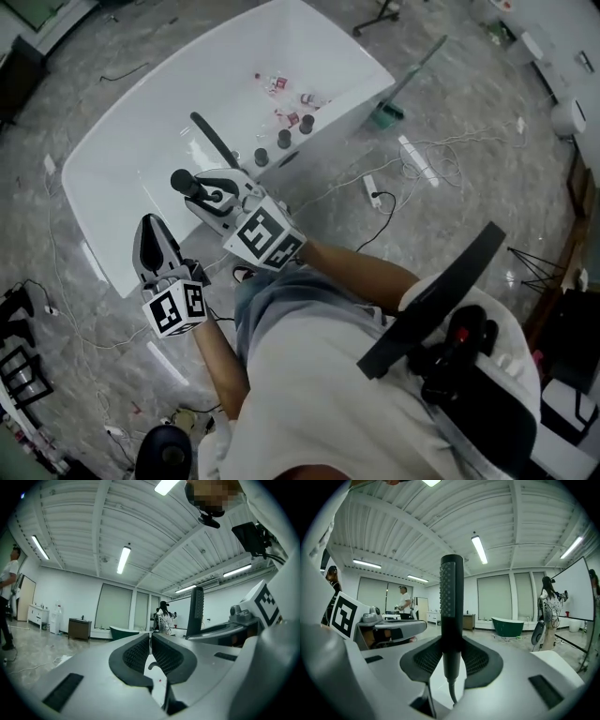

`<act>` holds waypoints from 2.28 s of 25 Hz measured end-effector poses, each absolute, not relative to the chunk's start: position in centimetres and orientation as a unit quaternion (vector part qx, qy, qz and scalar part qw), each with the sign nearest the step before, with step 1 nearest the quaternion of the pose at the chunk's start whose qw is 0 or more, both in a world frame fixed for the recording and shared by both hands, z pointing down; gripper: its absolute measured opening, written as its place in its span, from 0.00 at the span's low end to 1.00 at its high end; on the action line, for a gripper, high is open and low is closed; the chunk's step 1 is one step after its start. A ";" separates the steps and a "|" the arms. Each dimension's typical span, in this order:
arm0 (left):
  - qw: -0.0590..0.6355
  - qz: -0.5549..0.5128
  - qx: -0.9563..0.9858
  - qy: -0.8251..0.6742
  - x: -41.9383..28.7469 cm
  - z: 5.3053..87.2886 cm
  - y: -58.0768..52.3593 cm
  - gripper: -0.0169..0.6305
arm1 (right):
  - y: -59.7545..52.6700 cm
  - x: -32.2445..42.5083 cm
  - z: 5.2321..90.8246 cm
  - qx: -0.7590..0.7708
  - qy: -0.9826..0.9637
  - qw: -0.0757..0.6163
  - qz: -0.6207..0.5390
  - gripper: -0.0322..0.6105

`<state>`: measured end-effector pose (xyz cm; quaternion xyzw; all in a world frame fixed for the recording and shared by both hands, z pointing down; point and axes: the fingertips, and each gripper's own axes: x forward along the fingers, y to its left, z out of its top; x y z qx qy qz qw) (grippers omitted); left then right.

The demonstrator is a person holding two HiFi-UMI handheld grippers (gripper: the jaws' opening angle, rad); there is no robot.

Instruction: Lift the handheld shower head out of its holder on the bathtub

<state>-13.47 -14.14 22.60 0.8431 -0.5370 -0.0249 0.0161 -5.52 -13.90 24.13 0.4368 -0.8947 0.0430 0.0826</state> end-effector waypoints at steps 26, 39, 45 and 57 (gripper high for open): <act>0.011 -0.028 0.865 -0.501 -17.6 15.9 -17.0 0.06 | -15.2 -11.9 15.8 0.438 -0.896 0.062 0.038 0.26; 0.020 -0.021 0.880 -0.475 -18.4 16.3 -18.6 0.06 | -16.8 -13.2 16.5 0.458 -0.885 0.066 0.044 0.26; 0.005 -0.016 0.885 -0.466 -18.5 17.8 -18.4 0.06 | -16.5 -13.7 17.6 0.461 -0.884 0.066 0.046 0.26; -0.016 0.003 0.884 -0.467 -19.2 24.3 -17.2 0.06 | -15.2 -14.0 23.7 0.461 -0.884 0.065 0.048 0.26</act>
